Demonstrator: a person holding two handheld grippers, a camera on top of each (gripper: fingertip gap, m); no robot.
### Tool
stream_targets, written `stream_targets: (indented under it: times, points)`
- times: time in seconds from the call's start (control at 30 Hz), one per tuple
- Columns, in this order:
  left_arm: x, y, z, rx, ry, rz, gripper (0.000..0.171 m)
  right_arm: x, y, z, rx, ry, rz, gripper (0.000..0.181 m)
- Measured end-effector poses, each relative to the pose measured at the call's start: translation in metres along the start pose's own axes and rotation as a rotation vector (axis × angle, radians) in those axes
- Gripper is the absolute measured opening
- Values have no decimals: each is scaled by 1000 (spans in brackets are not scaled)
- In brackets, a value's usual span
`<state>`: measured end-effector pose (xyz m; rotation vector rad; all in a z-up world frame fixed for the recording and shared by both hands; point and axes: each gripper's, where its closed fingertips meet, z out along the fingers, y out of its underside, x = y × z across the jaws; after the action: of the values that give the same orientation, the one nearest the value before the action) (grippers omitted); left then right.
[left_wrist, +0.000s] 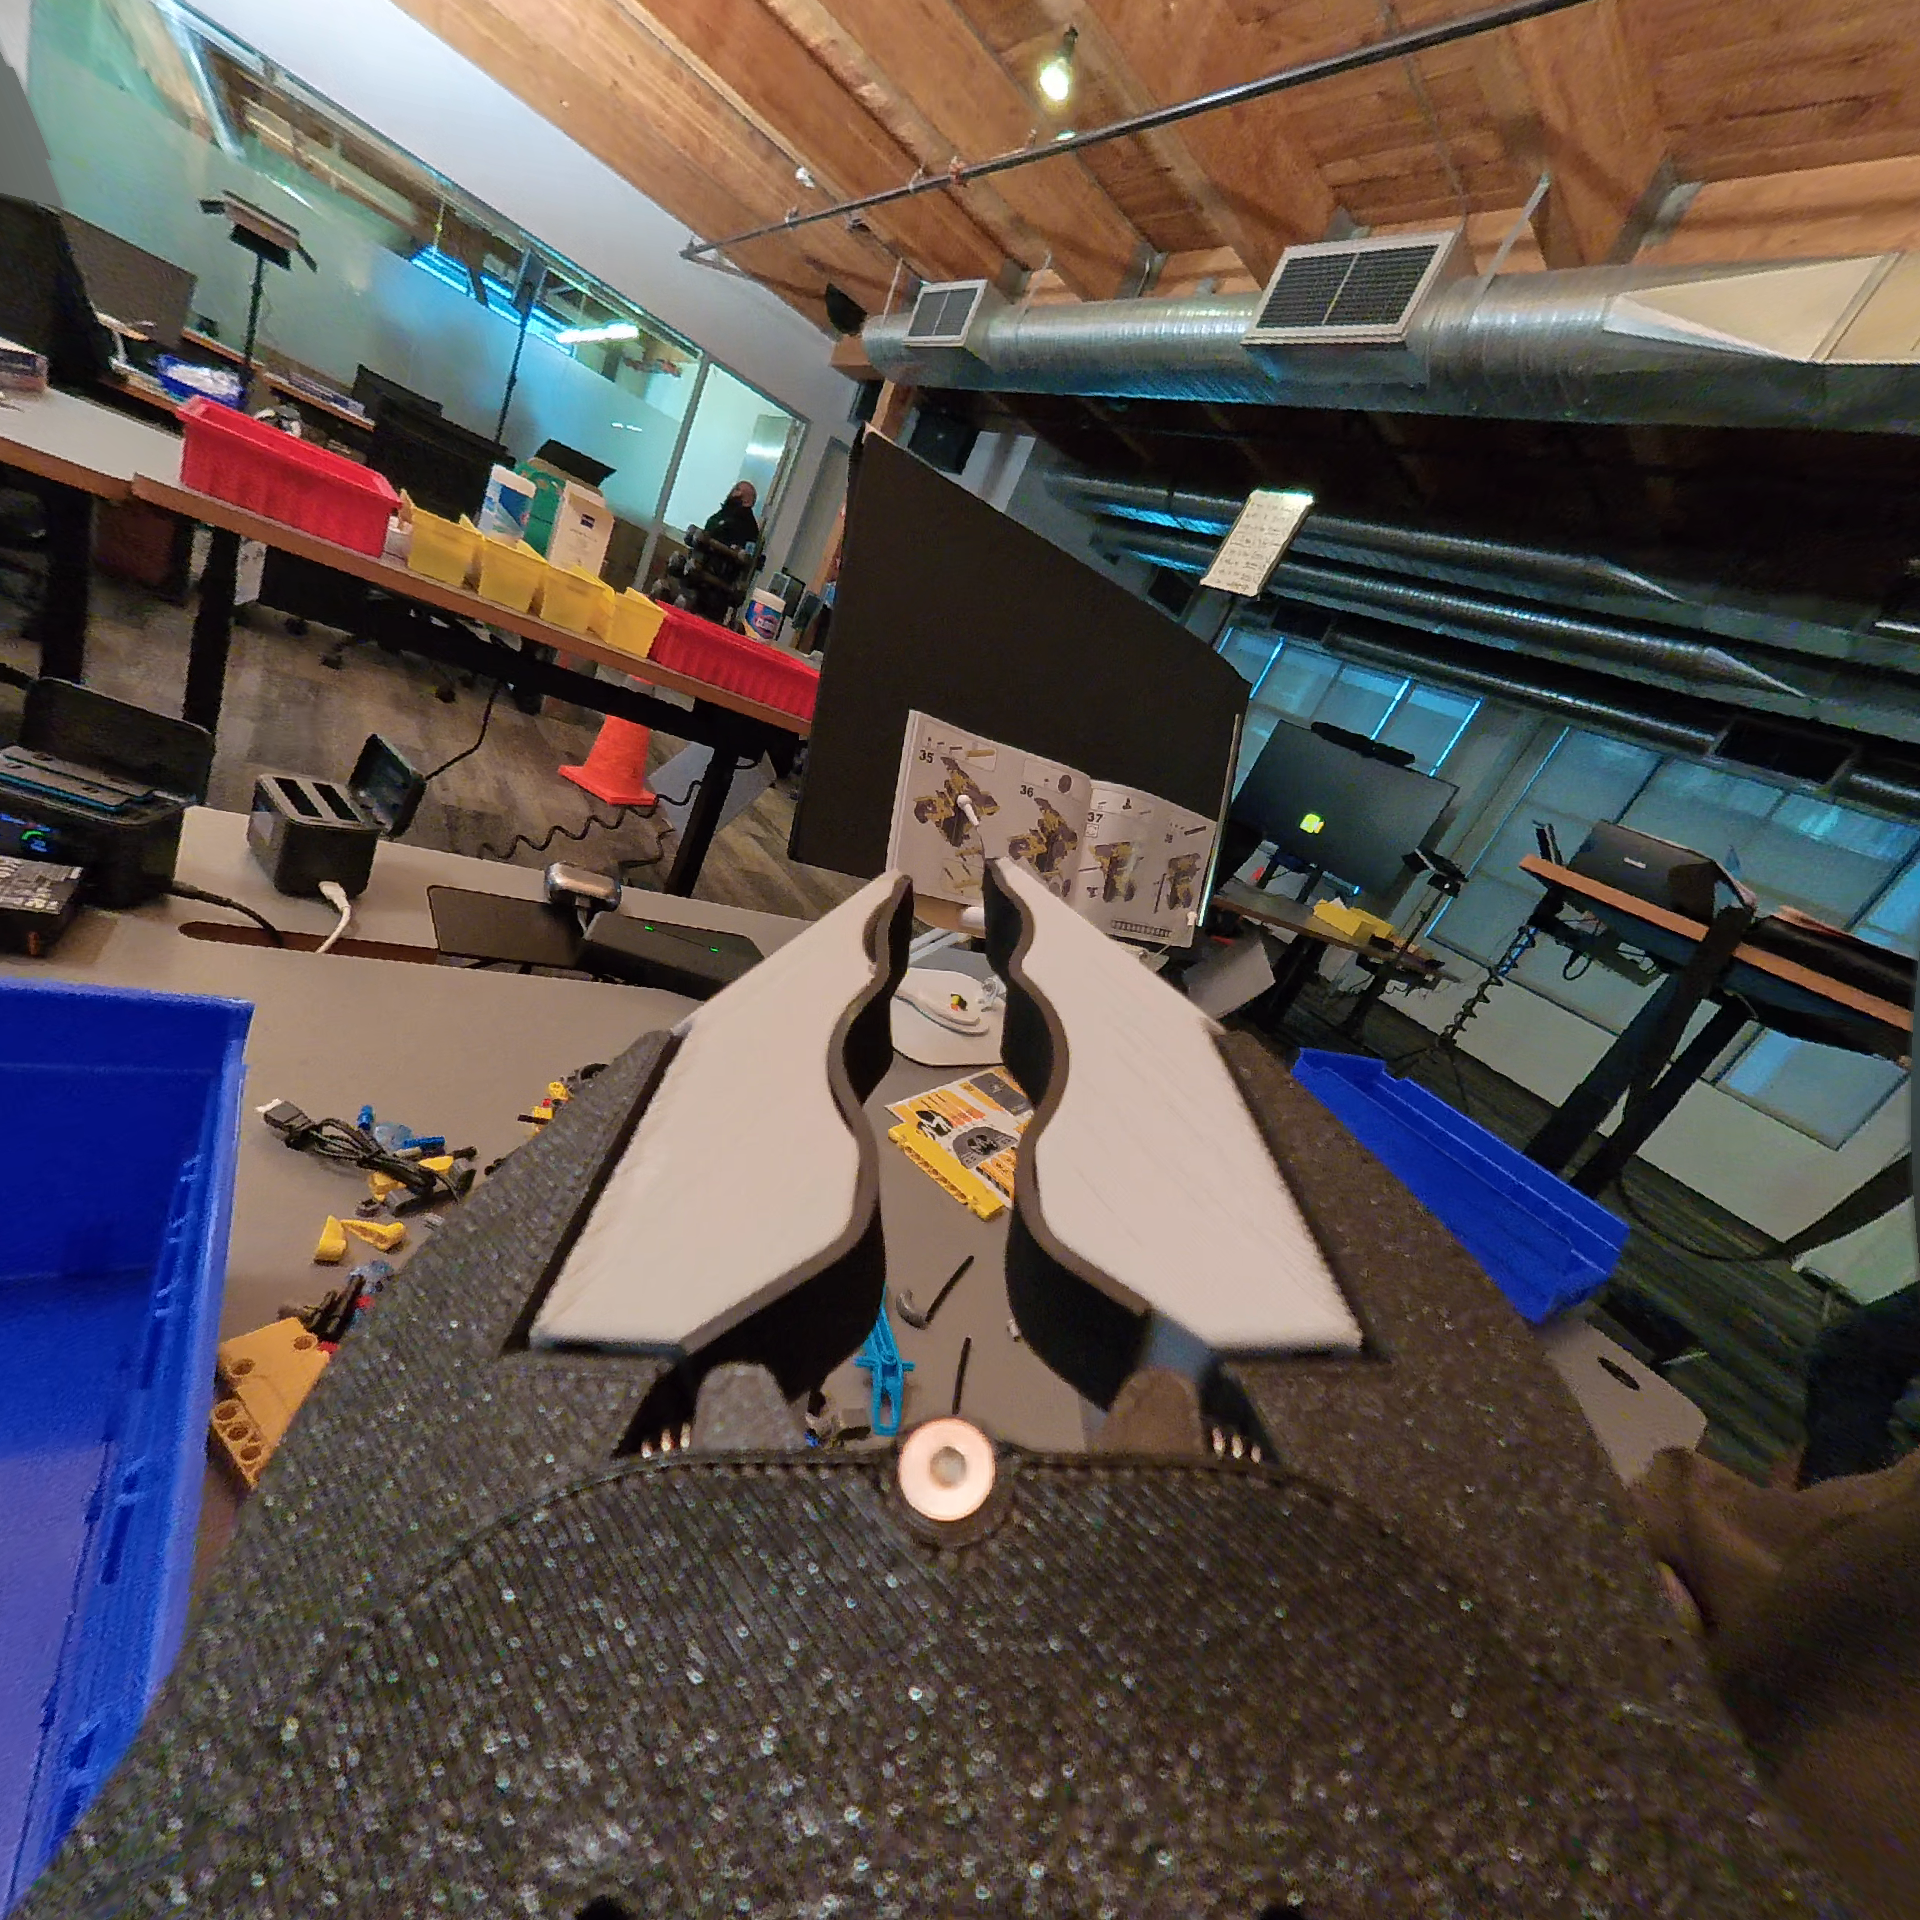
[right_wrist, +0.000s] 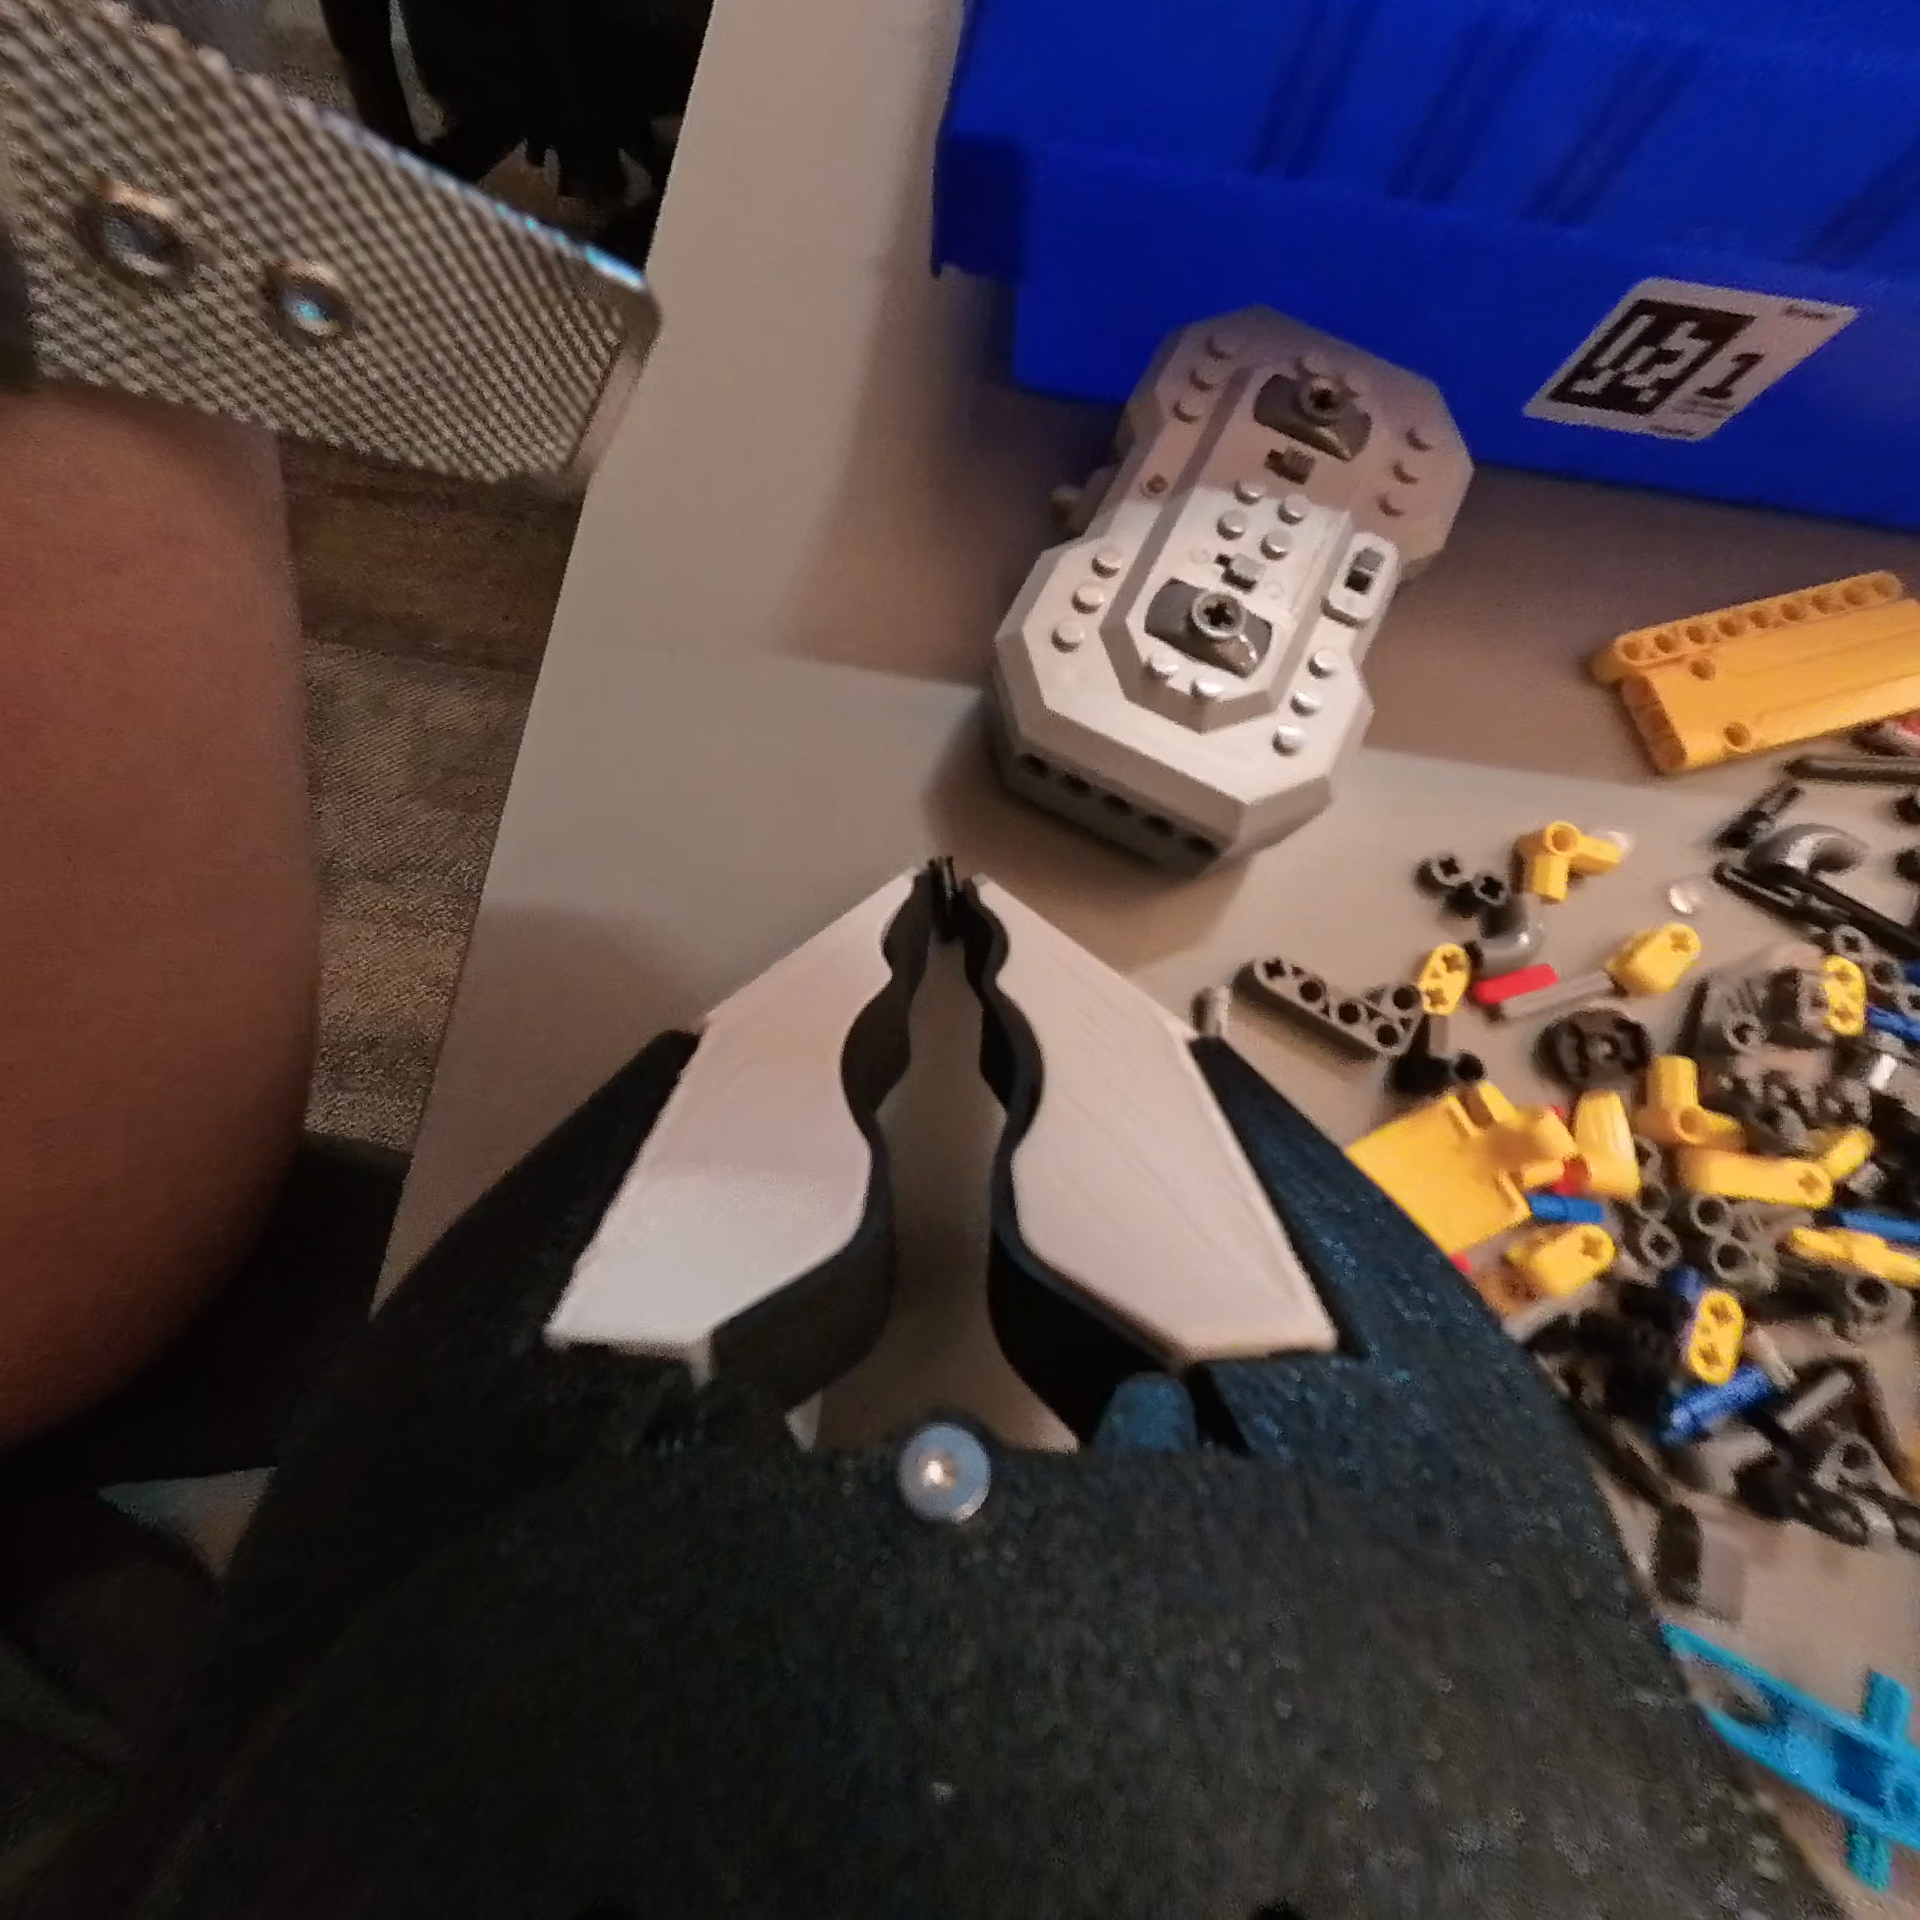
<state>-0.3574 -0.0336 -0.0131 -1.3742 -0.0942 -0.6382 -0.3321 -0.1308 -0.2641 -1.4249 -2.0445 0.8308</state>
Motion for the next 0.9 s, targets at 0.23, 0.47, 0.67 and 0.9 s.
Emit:
stream_targets:
  times: [0.23, 0.47, 0.67, 0.9]
  points:
    - [12, 7, 14, -26, 35, 1, 13, 16, 21, -54, 78, 102, 100, 5]
    - [25, 13, 25, -54, 58, 22, 13, 36, 73, -114, 91, 235, 239, 5]
    - [23, 18, 31, -69, 61, 10, 14, 51, 122, -149, 49, 335, 353, 5]
    - [17, 21, 33, -73, 61, -11, 14, 52, 153, -167, -14, 421, 395, 5]
